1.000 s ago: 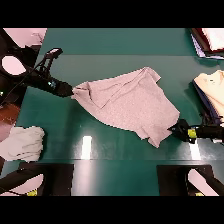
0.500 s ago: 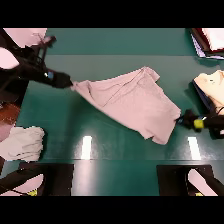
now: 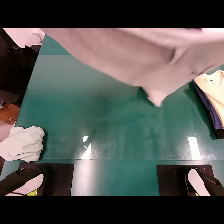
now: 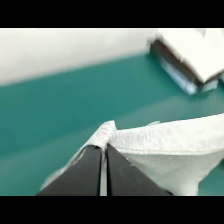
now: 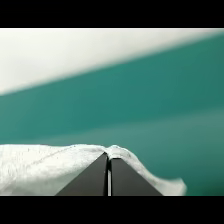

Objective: Fold the shirts.

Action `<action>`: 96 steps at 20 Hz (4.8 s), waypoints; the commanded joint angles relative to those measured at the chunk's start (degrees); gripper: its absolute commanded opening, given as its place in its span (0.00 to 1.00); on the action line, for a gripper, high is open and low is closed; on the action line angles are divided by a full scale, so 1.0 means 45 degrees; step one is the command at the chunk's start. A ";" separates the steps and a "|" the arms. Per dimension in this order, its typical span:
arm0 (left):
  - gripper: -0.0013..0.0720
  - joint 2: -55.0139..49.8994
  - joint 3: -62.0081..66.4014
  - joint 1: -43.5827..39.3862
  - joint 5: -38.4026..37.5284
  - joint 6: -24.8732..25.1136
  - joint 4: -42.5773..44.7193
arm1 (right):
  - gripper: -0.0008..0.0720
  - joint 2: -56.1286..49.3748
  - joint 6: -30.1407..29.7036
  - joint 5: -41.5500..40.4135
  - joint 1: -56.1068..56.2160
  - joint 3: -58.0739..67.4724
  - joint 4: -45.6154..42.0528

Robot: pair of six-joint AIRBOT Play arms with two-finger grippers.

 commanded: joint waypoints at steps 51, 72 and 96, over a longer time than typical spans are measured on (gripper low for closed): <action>0.05 -0.5683 -1.0146 0.0015 0.4818 0.0359 0.2477 | 0.03 -0.9486 0.1991 0.0335 0.4085 -0.1991 -0.6237; 0.89 -0.3089 -1.0520 0.3929 -0.1515 0.0117 0.2259 | 0.51 -0.6193 -0.0136 0.3614 0.2647 -0.2977 -0.3167; 0.30 -0.1428 -1.8812 0.4235 0.0078 0.3973 -0.4192 | 0.40 -0.3653 -0.0209 0.2594 0.1671 -0.5396 -0.2550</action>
